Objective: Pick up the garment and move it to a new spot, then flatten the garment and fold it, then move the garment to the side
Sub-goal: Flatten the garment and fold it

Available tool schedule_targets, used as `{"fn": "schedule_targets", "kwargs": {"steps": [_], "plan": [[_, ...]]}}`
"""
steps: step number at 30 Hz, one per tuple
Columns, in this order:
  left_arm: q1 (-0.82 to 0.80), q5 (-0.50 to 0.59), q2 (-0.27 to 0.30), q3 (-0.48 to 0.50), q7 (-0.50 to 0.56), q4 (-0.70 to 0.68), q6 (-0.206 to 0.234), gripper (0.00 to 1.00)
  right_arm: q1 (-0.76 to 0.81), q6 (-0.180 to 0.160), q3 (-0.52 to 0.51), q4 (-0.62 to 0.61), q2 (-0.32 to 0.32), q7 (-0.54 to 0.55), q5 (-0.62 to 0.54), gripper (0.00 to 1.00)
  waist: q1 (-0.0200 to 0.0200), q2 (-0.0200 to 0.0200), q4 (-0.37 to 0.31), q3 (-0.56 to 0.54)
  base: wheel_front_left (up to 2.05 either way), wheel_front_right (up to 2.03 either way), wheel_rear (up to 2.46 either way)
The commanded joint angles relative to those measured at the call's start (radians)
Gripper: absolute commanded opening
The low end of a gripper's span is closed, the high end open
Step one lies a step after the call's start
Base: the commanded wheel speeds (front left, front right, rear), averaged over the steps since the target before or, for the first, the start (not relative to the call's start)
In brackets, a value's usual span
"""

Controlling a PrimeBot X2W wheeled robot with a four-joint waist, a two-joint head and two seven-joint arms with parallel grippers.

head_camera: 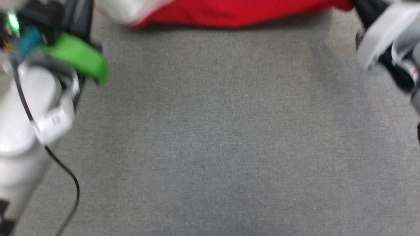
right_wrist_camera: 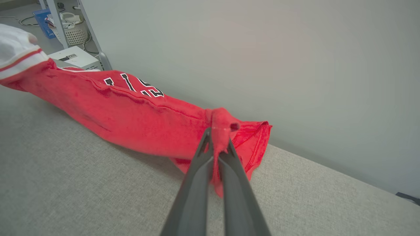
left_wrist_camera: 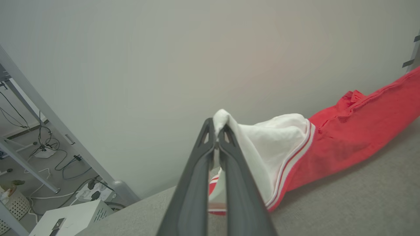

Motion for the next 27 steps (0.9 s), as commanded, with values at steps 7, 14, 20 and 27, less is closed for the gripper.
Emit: {"fn": "schedule_targets", "kwargs": {"steps": [7, 14, 20, 27], "plan": [[0.407, -0.082, 0.054, -0.029, 0.02, -0.221, 0.142, 0.0, 0.272, -0.001, 0.068, -0.11, -0.114, -0.005, 0.077, 0.0, 0.0, 0.0, 0.031, -0.183, 0.0, 0.0, 0.0], [0.707, -0.177, 0.08, -0.059, 0.055, -0.34, 0.24, 0.0, 0.512, -0.001, 0.069, -0.197, -0.192, -0.002, 0.112, 0.0, 0.0, 0.0, 0.042, -0.277, 0.0, 0.0, 0.0], [0.925, -0.275, 0.083, -0.091, 0.086, -0.437, 0.289, 0.0, 0.762, -0.001, -0.008, -0.267, -0.227, 0.008, 0.155, 0.0, 0.0, 0.0, 0.049, -0.344, 0.0, 0.0, 0.0], [1.052, -0.337, 0.077, -0.108, 0.077, -0.44, 0.303, 0.0, 0.998, -0.001, -0.125, -0.344, -0.241, 0.033, 0.158, 0.0, 0.0, 0.0, 0.06, -0.373, 0.0, 0.0, 0.0]]}}
